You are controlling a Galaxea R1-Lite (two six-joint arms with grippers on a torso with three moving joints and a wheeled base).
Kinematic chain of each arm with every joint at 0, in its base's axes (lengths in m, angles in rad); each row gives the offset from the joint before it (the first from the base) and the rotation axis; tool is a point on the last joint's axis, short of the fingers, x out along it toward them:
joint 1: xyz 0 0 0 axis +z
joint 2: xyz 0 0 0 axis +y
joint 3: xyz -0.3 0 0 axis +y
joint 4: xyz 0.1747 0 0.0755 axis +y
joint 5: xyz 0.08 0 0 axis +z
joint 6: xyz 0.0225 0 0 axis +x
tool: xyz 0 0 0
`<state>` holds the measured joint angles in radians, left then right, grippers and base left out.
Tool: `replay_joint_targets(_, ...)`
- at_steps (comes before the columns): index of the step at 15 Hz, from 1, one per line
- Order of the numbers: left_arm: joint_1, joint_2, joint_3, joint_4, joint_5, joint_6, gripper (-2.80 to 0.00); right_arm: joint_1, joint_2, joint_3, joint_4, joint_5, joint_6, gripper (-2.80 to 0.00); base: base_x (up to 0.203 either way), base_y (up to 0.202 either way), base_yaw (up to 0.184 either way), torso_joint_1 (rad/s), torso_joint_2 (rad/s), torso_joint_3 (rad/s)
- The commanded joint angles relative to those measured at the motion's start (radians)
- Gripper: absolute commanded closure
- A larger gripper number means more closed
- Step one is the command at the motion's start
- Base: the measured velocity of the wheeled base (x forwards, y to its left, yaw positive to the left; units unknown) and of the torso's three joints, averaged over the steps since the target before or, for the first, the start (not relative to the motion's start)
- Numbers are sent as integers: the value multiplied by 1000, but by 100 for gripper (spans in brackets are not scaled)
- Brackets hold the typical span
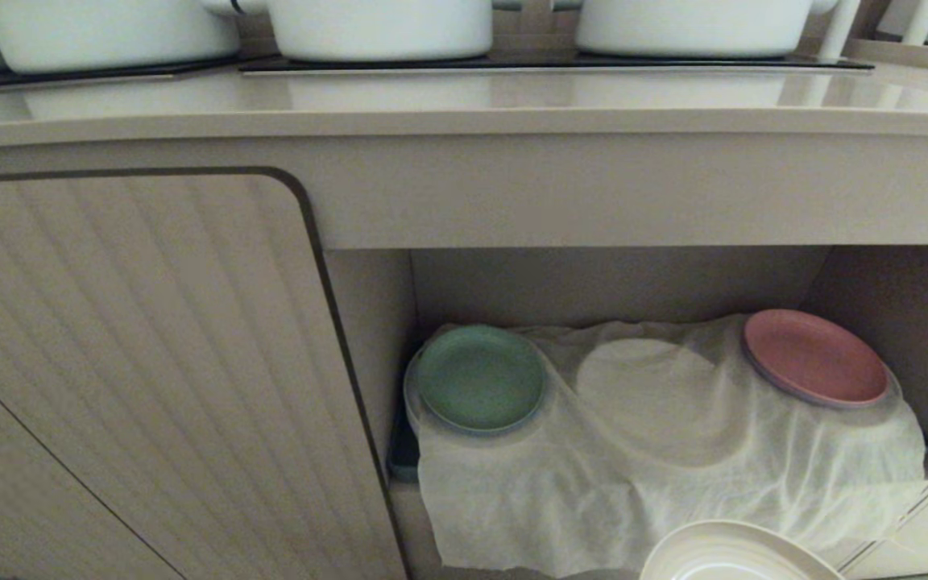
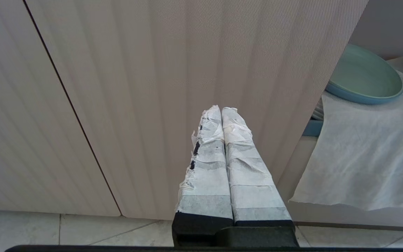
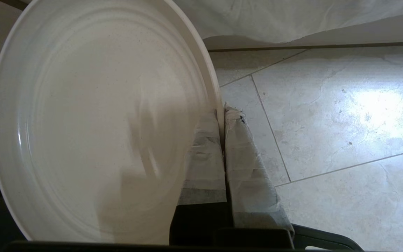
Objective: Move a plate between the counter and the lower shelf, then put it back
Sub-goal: Put the plate
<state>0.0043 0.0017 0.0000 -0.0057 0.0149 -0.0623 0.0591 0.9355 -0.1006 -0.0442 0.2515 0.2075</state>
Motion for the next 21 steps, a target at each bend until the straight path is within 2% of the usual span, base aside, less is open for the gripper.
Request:
replay_joint_targets(1, 0, 0, 0, 0, 0, -1, 0, 2, 3, 5, -8, 0, 1, 0, 0, 0, 0, 0, 0, 0)
replay_joint_targets(15, 0, 0, 0, 0, 0, -1, 0, 7, 0, 5, -34, -3, 1, 0, 0, 0, 0, 0, -2, -2)
replay_joint_targets(21, 0, 0, 0, 0, 0, -1, 0, 11, 0, 7, -33, -3, 0, 0, 0, 0, 0, 99, -320, -261)
